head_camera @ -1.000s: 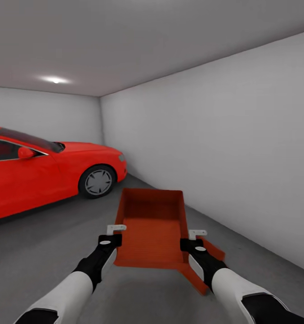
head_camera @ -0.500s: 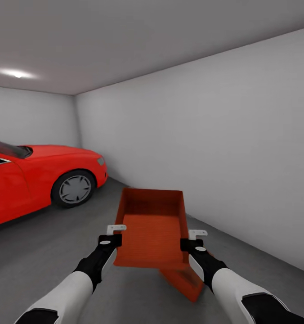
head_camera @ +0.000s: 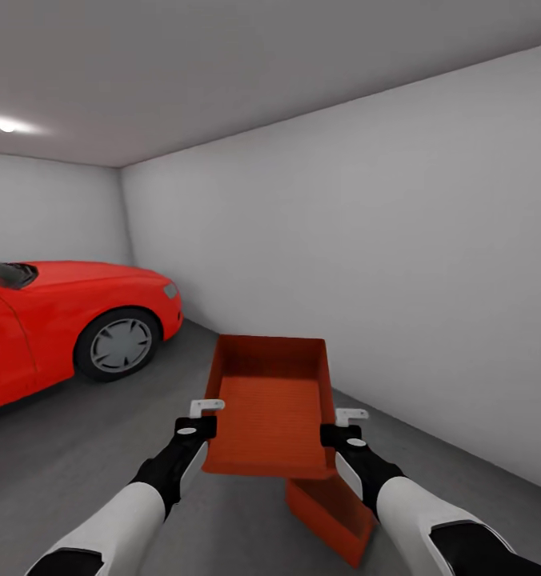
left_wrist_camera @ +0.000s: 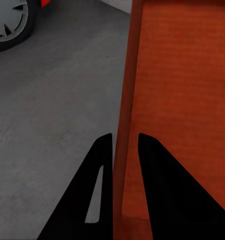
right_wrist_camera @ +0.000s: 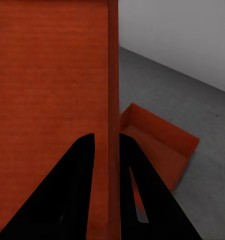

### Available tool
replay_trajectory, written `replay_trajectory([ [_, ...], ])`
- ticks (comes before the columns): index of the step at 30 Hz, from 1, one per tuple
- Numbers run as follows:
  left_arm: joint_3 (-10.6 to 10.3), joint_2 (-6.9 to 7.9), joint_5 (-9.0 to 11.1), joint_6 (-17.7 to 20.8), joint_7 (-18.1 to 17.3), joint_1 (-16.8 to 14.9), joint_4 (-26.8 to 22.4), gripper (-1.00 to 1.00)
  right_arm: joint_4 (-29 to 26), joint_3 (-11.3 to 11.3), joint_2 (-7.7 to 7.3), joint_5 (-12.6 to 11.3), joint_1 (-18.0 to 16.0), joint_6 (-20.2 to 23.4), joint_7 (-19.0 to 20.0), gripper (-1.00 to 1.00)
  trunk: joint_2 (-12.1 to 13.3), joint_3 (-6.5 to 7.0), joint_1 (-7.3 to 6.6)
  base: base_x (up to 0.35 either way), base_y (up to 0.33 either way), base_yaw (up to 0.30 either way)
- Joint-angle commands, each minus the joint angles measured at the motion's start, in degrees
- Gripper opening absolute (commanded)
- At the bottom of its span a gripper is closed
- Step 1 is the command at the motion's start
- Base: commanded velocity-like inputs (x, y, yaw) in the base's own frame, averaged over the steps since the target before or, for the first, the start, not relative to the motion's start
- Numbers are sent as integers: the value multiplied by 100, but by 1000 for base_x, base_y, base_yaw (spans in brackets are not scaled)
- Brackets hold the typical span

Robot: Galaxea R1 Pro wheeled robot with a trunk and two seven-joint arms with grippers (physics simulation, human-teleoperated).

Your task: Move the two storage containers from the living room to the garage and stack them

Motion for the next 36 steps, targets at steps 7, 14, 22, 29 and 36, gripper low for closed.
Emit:
replay_trajectory([
  [7, -12, 167, -20, 56, 181, 3, 2, -100, -13, -70, -117, 51, -6, -13, -37, -100, -4, -2, 5, 322, 132, 0],
  [14, -12, 167, -20, 56, 181, 3, -6, -100, -12, -70, -111, 51, -6, -8, -38, -100, -4, -2, 5, 320, 167, 0],
  [22, -12, 167, -20, 56, 181, 3, -14, -100, -12, -70, -116, 51, -6, 7, -42, -100, -4, -2, 5, 316, 180, -2],
  [29, -12, 167, -20, 53, 183, 3, -24, -100, -12, -70, -116, 51, -6, 34, -45, -100, -4, -2, 5, 240, 103, -187],
  [36, -12, 167, -20, 50, 190, 3, -24, -100, -12, -70, -116, 51, -6, 34, -45, -100, -4, -2, 5, 26, 6, -242],
])
